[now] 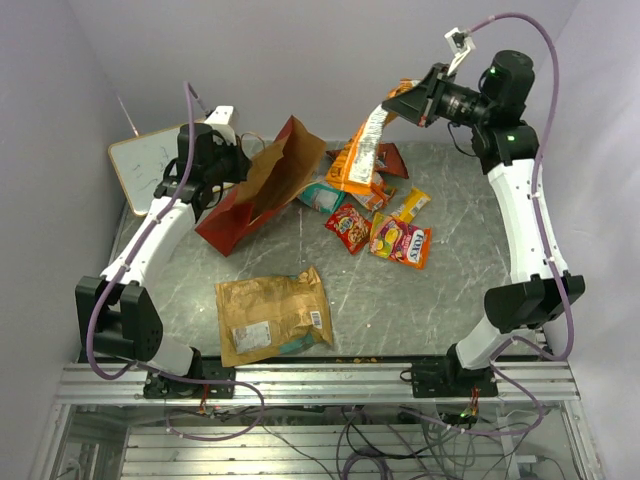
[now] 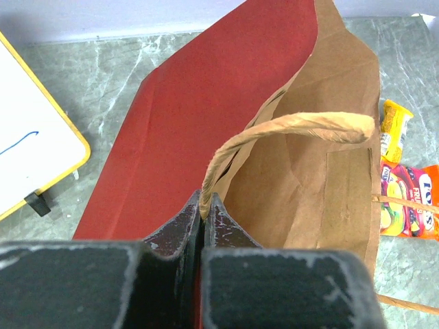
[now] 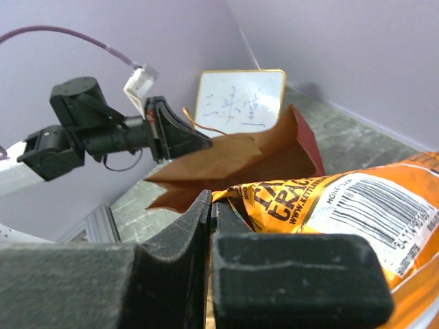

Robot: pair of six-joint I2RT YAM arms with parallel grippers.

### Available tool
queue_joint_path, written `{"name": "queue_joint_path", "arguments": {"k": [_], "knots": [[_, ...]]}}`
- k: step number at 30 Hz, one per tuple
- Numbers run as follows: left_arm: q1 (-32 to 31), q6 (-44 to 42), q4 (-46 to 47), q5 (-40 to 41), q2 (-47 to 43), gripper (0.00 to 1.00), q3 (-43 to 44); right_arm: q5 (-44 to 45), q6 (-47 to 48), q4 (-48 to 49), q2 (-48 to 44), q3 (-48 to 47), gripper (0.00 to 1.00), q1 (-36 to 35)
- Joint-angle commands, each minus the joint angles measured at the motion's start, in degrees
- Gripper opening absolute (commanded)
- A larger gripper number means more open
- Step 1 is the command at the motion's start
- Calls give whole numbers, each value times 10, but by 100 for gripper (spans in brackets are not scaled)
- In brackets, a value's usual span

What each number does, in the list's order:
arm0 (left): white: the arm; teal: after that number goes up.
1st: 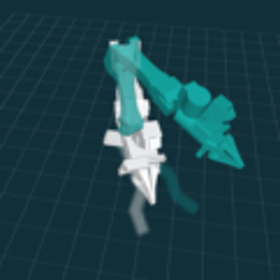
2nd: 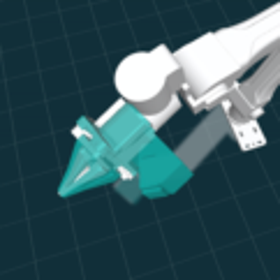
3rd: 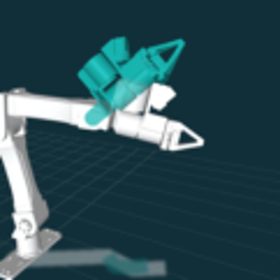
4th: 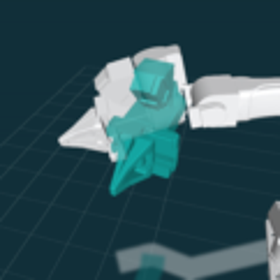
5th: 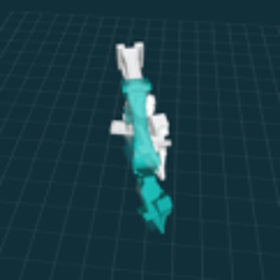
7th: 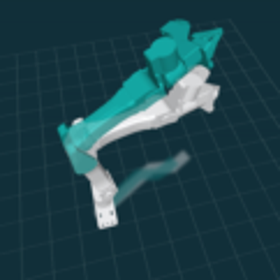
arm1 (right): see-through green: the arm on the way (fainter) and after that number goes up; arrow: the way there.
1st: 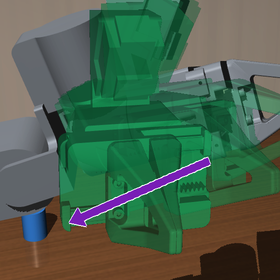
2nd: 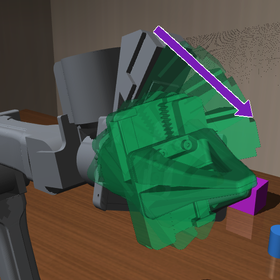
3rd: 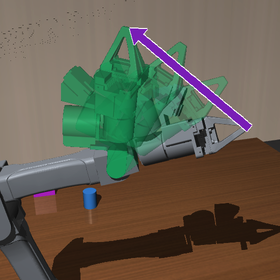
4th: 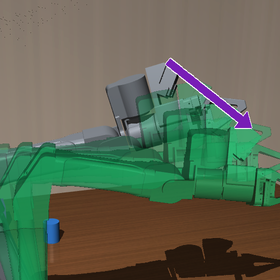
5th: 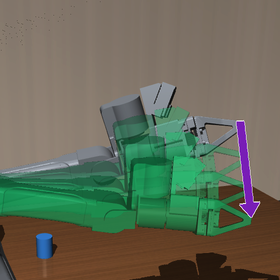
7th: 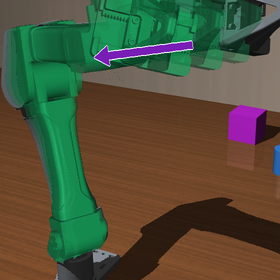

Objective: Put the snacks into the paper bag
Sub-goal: Place the snack in the paper bag.

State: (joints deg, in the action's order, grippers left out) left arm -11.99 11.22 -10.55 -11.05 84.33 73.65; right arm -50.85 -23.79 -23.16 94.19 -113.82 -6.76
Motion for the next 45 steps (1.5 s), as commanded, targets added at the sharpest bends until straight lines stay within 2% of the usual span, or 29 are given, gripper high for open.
{"name": "queue_joint_path", "arguments": {"k": [1, 9, 17, 28, 39, 45], "knots": [[-7, 10, 23, 5, 0, 7, -14, 15, -56, 98, 14, -34, 0, -36], [-12, 10, 31, -4, -8, 7, -31, 38, -74, 113, 64, -87, 0, -94], [-16, 11, 34, -2, -9, 7, -35, 27, -108, 139, 97, -122, 0, -107], [-16, 36, 13, 10, -4, 7, -19, 38, -144, 171, 109, -63, 0, -135], [-16, 60, -1, 4, -4, 7, -12, 72, -127, 166, 131, -27, 0, -179], [-16, 87, -3, 37, -17, 7, -23, 88, -124, 169, 121, 12, 0, -192]]}}
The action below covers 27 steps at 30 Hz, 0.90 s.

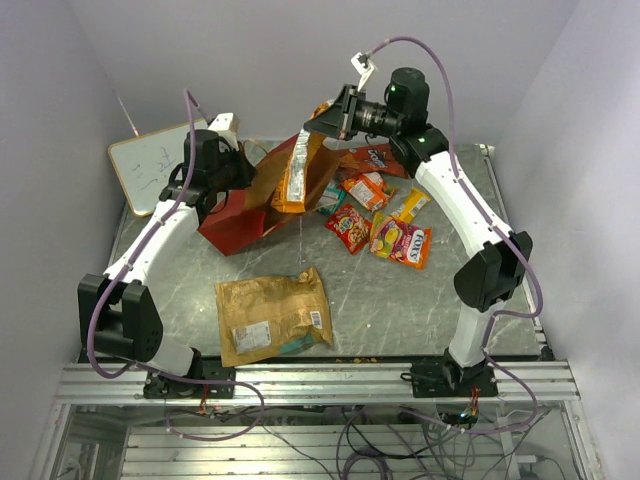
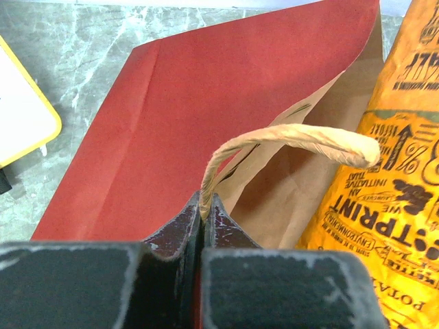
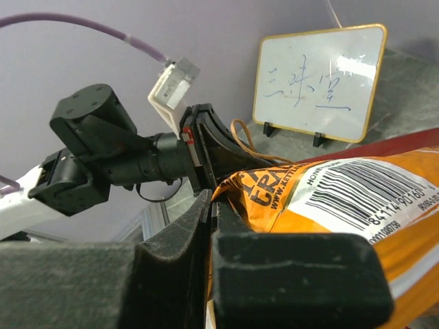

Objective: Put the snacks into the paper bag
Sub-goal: Place the snack in the paper bag.

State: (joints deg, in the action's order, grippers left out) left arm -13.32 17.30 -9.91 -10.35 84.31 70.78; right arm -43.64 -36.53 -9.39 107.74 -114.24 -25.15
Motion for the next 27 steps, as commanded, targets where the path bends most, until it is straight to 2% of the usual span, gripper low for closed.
{"name": "queue_joint_path", "arguments": {"k": [1, 9, 17, 27], "knots": [[-3, 32, -7, 35, -19, 7, 2, 16, 1, 35, -17, 24, 0, -10], [-3, 69, -25, 49, -17, 7, 11, 28, -15, 49, -36, 62, 0, -29], [-3, 88, 8, 46, -25, 7, -14, -3, -97, 116, -41, 118, 0, -36], [-1, 100, 32, 50, -23, 7, -29, -31, -122, 138, -44, 118, 0, -61]]}}
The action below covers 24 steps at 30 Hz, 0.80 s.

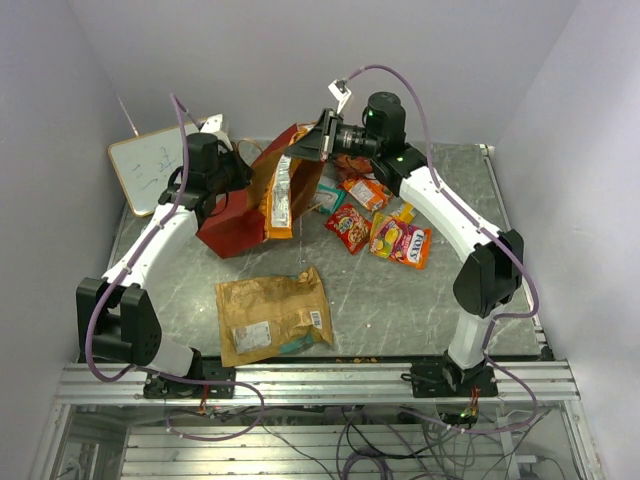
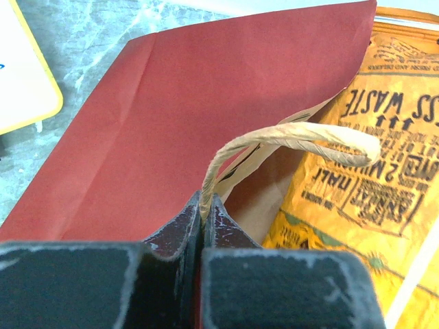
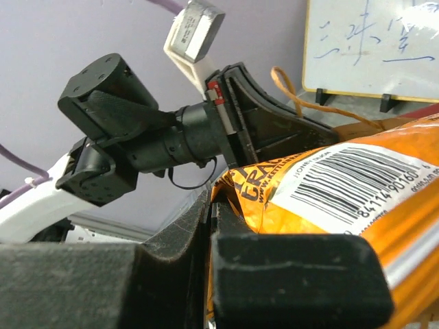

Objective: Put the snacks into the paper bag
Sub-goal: Place the snack in the paper bag.

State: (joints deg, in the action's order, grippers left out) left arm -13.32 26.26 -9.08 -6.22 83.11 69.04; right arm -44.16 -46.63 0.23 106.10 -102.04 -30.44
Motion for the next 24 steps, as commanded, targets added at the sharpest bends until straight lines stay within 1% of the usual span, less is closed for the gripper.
{"name": "queue_joint_path", "arguments": {"k": [1, 15, 24], "knots": [[-1, 11, 25, 9, -10, 7, -12, -25, -19, 39, -29, -6, 0, -8], [15, 51, 15, -8, -2, 7, -4, 7, 22, 4, -56, 8, 0, -8], [21, 57, 20, -18, -4, 7, -5, 11, -8, 27, -45, 49, 0, -8]]}}
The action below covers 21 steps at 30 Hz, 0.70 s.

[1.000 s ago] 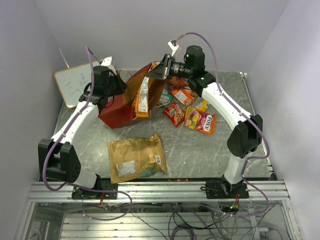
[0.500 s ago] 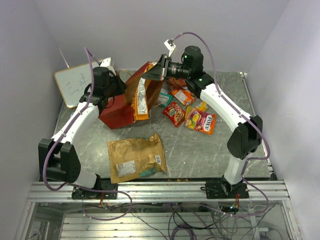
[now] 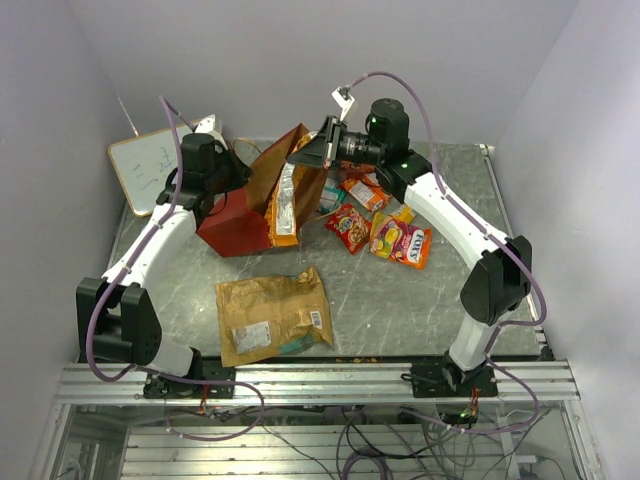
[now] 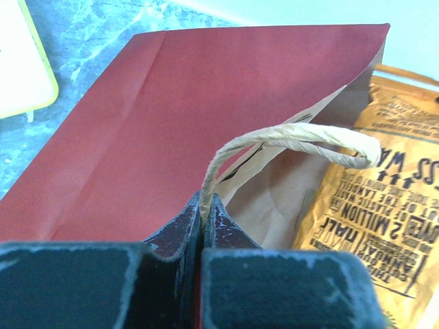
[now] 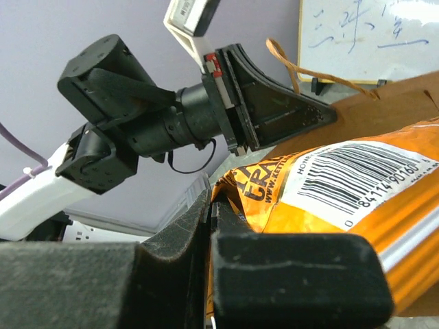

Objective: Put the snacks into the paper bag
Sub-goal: Place the snack in the paper bag.

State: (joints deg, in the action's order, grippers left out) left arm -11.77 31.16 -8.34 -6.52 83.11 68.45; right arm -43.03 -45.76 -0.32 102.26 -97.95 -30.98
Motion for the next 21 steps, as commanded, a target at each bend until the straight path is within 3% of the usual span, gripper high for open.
{"name": "queue_joint_path", "arguments": {"k": [1, 21], "knots": [[5, 8, 13, -16, -5, 7, 1, 0, -18, 34, -4, 8, 0, -2], [37, 0, -44, -65, 30, 7, 44, 45, -44, 47, 35, 65, 0, 46]]}}
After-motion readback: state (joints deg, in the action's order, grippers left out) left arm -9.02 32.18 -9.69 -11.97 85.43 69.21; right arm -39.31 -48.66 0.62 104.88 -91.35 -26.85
